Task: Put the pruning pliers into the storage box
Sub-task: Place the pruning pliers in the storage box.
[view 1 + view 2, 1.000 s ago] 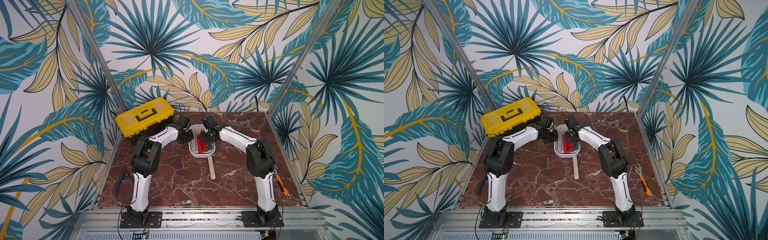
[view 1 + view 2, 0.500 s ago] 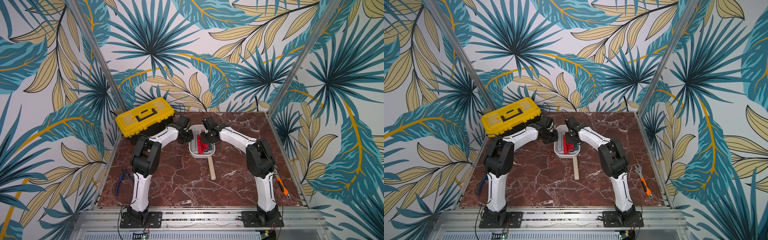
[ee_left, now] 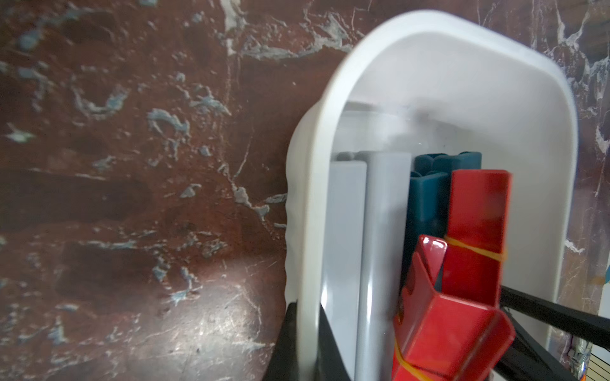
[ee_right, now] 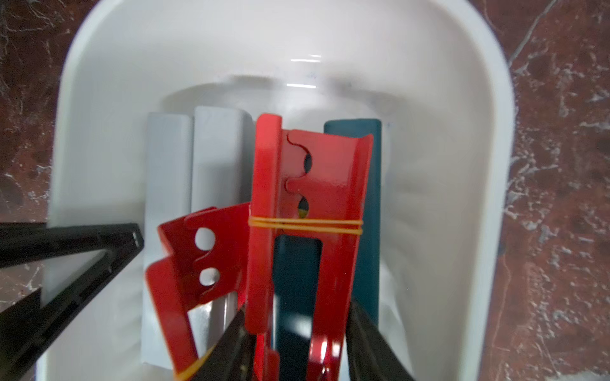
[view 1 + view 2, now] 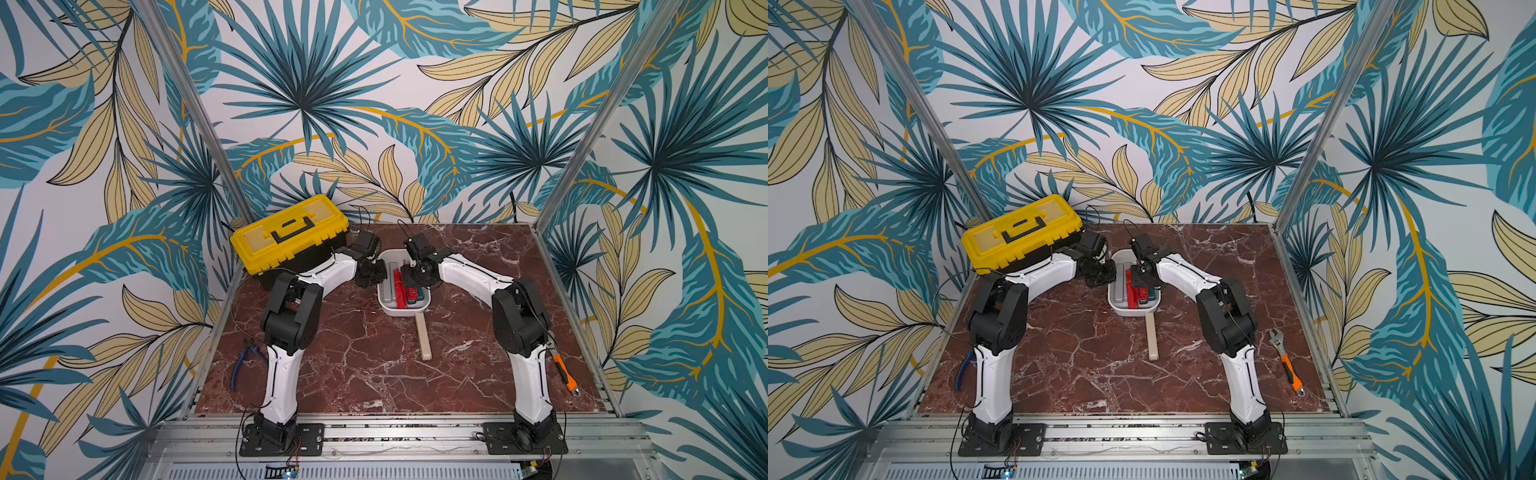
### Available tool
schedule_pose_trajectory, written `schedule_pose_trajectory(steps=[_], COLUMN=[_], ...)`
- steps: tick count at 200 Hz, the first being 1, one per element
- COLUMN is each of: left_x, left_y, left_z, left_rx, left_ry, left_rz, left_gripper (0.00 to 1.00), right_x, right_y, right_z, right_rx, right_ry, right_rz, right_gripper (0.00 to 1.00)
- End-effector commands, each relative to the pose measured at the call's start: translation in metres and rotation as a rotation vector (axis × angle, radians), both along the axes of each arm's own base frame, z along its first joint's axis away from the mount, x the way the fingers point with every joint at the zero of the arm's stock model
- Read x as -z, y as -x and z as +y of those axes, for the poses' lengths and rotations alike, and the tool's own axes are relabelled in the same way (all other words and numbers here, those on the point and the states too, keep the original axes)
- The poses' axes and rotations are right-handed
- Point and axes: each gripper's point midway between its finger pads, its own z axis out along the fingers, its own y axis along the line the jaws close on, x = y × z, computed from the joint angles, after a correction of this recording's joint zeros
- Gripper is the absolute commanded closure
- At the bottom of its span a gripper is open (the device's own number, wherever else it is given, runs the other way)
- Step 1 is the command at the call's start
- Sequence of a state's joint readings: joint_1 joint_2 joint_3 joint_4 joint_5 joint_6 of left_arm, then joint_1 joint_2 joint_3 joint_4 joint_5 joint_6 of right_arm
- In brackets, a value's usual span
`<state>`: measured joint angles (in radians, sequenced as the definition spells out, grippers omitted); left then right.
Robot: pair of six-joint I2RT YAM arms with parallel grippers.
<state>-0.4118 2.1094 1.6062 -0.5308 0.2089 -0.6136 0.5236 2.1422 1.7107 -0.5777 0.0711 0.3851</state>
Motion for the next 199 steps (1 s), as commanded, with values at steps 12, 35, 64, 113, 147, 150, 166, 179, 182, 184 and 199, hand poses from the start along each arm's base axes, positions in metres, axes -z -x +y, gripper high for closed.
schedule_pose_trajectory(steps=[12, 35, 64, 113, 147, 150, 166, 179, 182, 184, 199], left_x=[-0.065, -0.064, -0.063, -0.06, -0.062, -0.062, -0.062, -0.063, -0.062, -0.062, -0.063], left_y=[-0.019, -0.018, -0.019, -0.018, -0.019, -0.019, -0.019, -0.02, -0.02, -0.02, -0.02], left_z=[-0.02, -0.021, -0.02, -0.022, -0.021, -0.02, -0.021, -0.021, -0.021, -0.021, -0.022], left_rx=[0.025, 0.026, 0.023, 0.026, 0.023, 0.023, 0.024, 0.022, 0.022, 0.023, 0.023], left_ry=[0.113, 0.118, 0.113, 0.114, 0.111, 0.111, 0.111, 0.113, 0.114, 0.115, 0.114], left_rz=[-0.144, -0.138, -0.139, -0.133, -0.137, -0.137, -0.137, -0.139, -0.138, -0.138, -0.141], left_gripper=[1.0, 1.0, 1.0, 1.0, 1.0, 1.0, 1.0, 1.0, 1.0, 1.0, 1.0], right_x=[-0.012, -0.017, -0.026, -0.044, -0.055, -0.056, -0.063, -0.067, -0.068, -0.068, -0.07], right_y=[0.007, 0.006, 0.008, 0.006, 0.007, 0.008, 0.015, 0.023, 0.025, 0.027, 0.038], right_z=[-0.006, -0.005, -0.007, -0.01, -0.007, -0.006, -0.006, -0.005, -0.006, -0.006, -0.011], right_rx=[-0.001, -0.006, -0.008, -0.014, -0.018, -0.019, -0.023, -0.029, -0.029, -0.031, -0.024], right_ry=[0.016, 0.01, 0.009, 0.017, -0.015, -0.02, -0.03, -0.037, -0.038, -0.036, -0.035], right_rz=[-0.009, -0.018, -0.034, -0.077, -0.09, -0.09, -0.092, -0.097, -0.099, -0.097, -0.099], right_gripper=[0.49, 0.46, 0.42, 0.4, 0.4, 0.4, 0.4, 0.4, 0.4, 0.4, 0.4])
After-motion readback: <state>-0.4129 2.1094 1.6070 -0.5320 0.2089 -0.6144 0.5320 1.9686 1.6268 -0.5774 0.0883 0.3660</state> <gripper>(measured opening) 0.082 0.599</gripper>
